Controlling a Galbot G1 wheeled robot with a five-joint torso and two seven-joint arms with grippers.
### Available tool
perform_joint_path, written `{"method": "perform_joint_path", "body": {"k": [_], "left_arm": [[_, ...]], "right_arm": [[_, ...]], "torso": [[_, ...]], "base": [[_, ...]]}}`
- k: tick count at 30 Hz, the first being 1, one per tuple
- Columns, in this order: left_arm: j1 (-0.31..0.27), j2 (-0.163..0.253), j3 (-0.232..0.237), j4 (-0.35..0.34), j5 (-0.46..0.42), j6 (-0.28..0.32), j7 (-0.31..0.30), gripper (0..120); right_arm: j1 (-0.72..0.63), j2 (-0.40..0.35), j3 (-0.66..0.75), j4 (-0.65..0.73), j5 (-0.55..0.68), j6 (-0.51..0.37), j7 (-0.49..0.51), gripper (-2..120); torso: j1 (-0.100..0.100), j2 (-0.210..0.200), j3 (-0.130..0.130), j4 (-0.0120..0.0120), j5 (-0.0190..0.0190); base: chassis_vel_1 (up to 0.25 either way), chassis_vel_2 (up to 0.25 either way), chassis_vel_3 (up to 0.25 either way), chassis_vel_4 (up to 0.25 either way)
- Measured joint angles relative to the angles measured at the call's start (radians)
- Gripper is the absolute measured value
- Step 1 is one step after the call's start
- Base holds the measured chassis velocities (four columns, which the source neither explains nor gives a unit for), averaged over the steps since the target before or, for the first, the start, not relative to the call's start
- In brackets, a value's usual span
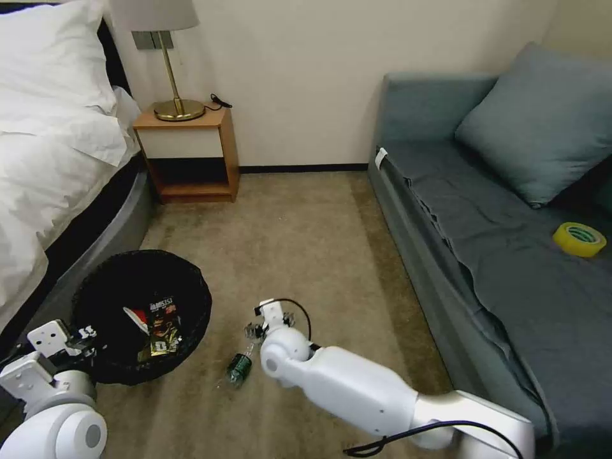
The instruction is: Pick up the trash bin, then pick up the garbage on the floor and place it into the trash bin.
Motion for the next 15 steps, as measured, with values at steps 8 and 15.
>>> {"method": "perform_joint_path", "body": {"k": [8,15], "left_arm": [[0.011,-0.01,-0.006,-0.008,0.004,-0.002,0.0,3],[0.019,-0.017,-0.015,-0.01,0.007,-0.007,0.0,3]], "right_arm": [[-0.022,0.093,-0.054,-0.127,-0.031,0.021,-0.039,100],[-0.029,0.134,-0.122,-0.235,-0.06,0.037,-0.083,100]], "torso": [[0.0,0.0,0.0,0.0,-0.0001],[0.0,0.0,0.0,0.0,0.0001]], "base": [[0.0,0.0,0.0,0.0],[0.0,0.0,0.0,0.0]]}}
